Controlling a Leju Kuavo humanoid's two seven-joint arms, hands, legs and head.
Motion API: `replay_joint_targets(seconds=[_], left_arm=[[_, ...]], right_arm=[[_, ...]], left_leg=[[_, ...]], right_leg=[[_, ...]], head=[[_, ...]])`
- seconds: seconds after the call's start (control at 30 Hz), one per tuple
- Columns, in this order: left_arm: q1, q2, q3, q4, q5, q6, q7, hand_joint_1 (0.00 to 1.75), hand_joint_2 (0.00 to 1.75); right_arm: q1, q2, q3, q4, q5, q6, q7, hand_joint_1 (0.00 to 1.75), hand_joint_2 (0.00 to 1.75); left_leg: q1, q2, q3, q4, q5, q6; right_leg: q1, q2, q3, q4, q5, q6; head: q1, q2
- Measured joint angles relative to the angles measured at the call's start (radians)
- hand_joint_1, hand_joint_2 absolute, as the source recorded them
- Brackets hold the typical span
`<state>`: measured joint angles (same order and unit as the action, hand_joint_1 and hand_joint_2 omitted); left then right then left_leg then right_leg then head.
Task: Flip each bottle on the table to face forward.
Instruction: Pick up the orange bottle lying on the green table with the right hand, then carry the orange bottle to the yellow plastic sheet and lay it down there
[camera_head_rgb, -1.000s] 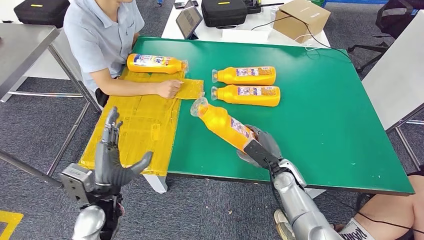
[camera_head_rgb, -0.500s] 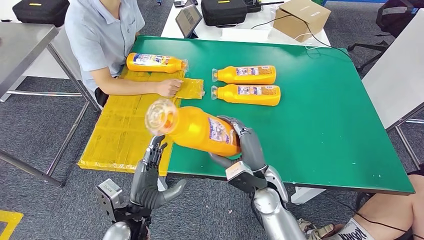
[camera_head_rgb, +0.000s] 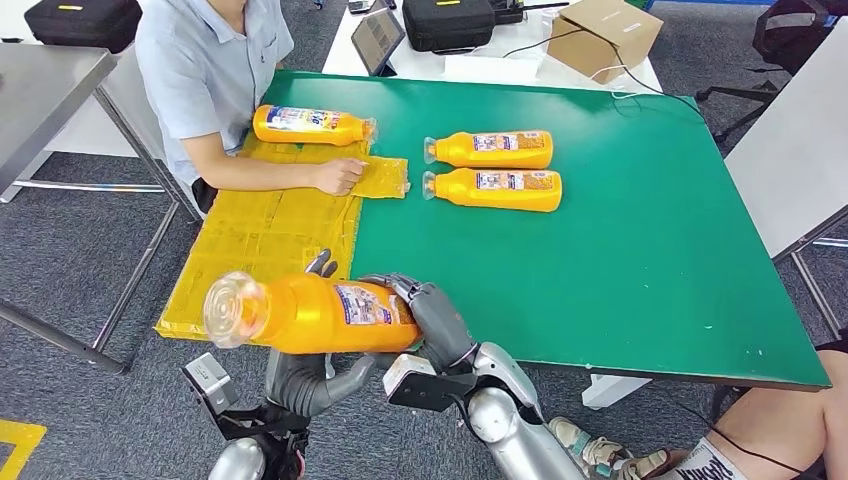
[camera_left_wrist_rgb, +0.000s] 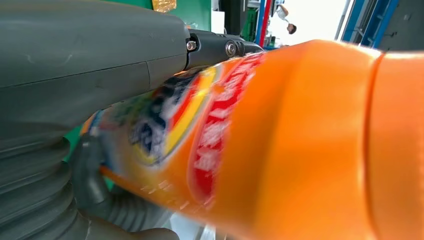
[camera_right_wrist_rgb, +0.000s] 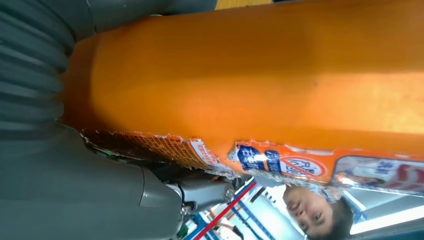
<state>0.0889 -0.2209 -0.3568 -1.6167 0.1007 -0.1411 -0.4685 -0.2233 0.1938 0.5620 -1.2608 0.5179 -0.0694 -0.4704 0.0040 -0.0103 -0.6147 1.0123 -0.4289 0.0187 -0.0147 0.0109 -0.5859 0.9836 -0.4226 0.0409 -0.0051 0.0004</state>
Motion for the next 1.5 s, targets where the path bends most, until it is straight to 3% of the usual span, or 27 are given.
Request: replay_joint_targets(seconds=[0.33, 0.43, 0.47, 0.5, 0.57, 0.6, 0.63, 0.77, 1.0, 1.3, 1.5], left_arm=[[-0.011, -0.004, 0.017, 0.000, 0.129, -0.054, 0.020, 0.05, 1.75], [-0.014, -0.009, 0.035, 0.000, 0.273, -0.113, 0.058, 1.32, 1.75], [-0.014, -0.010, 0.043, 0.000, 0.309, -0.125, 0.067, 1.71, 1.75], [-0.014, -0.011, 0.050, 0.000, 0.333, -0.133, 0.075, 1.75, 1.75], [-0.015, -0.011, 0.063, 0.000, 0.355, -0.140, 0.084, 1.75, 1.75], [-0.016, -0.011, 0.069, 0.000, 0.361, -0.144, 0.085, 1.75, 1.75], [-0.017, -0.012, 0.076, 0.000, 0.366, -0.147, 0.087, 1.75, 1.75], [-0.018, -0.013, 0.099, 0.005, 0.424, -0.178, 0.128, 1.75, 1.75], [-0.031, -0.014, 0.140, 0.052, 0.513, -0.206, 0.181, 1.75, 1.75], [-0.054, -0.011, 0.223, 0.065, 0.331, -0.011, 0.175, 1.75, 1.75], [-0.082, 0.041, 0.281, 0.067, 0.210, 0.075, 0.172, 1.75, 1.75]], right_arm=[[-0.032, -0.001, 0.051, 0.037, 0.038, 0.005, -0.001, 1.75, 1.75], [-0.042, 0.000, 0.069, 0.042, 0.040, -0.003, -0.004, 1.75, 1.75], [-0.045, 0.000, 0.074, 0.042, 0.040, -0.004, -0.002, 1.50, 1.75], [-0.048, 0.000, 0.078, 0.043, 0.039, -0.003, 0.000, 1.06, 1.75], [-0.053, 0.002, 0.087, 0.046, 0.032, 0.002, 0.007, 0.19, 1.75], [-0.054, 0.003, 0.091, 0.049, 0.027, 0.005, 0.010, 0.00, 1.75], [-0.055, 0.005, 0.095, 0.052, 0.021, 0.008, 0.012, 0.00, 1.75], [-0.054, 0.014, 0.104, 0.066, 0.013, 0.008, 0.016, 0.00, 0.00], [-0.056, 0.031, 0.105, 0.101, 0.015, -0.019, 0.026, 0.00, 0.00], [-0.004, 0.014, 0.107, 0.106, 0.107, -0.142, 0.044, 0.00, 0.00], [0.085, -0.044, 0.059, 0.044, 0.091, -0.180, 0.042, 0.00, 0.00]], left_leg=[[0.000, 0.000, 0.000, 0.000, 0.000, 0.000], [0.000, 0.000, 0.000, 0.000, 0.000, 0.000], [0.000, 0.000, 0.000, 0.000, 0.000, 0.000], [0.000, 0.000, 0.000, 0.000, 0.000, 0.000], [0.000, 0.000, 0.000, 0.000, 0.000, 0.000], [0.000, 0.000, 0.000, 0.000, 0.000, 0.000], [0.000, 0.000, 0.000, 0.000, 0.000, 0.000], [0.000, 0.000, 0.000, 0.000, 0.000, 0.000], [0.000, 0.000, 0.000, 0.000, 0.000, 0.000], [0.000, 0.000, 0.000, 0.000, 0.000, 0.000], [0.000, 0.000, -0.001, 0.000, 0.000, 0.000]], right_leg=[[0.000, 0.000, 0.000, 0.000, 0.000, 0.000], [0.000, 0.000, 0.000, 0.000, 0.000, 0.000], [0.000, 0.000, 0.000, 0.000, 0.000, 0.000], [0.000, 0.000, 0.000, 0.000, 0.000, 0.000], [0.000, 0.000, 0.000, 0.000, 0.000, 0.000], [0.000, 0.000, 0.000, 0.000, 0.000, 0.000], [0.000, 0.000, 0.000, 0.000, 0.000, 0.000], [0.000, 0.000, -0.001, 0.000, 0.000, 0.000], [0.000, 0.000, -0.001, 0.000, 0.000, 0.000], [0.000, 0.000, -0.001, 0.000, 0.000, 0.000], [0.000, 0.000, -0.002, 0.000, 0.000, 0.000]], head=[[0.000, 0.000], [0.000, 0.000], [0.000, 0.000], [0.000, 0.000], [0.000, 0.000], [0.000, 0.000], [0.000, 0.000], [0.000, 0.000], [0.000, 0.000], [0.000, 0.000], [0.000, 0.000]])
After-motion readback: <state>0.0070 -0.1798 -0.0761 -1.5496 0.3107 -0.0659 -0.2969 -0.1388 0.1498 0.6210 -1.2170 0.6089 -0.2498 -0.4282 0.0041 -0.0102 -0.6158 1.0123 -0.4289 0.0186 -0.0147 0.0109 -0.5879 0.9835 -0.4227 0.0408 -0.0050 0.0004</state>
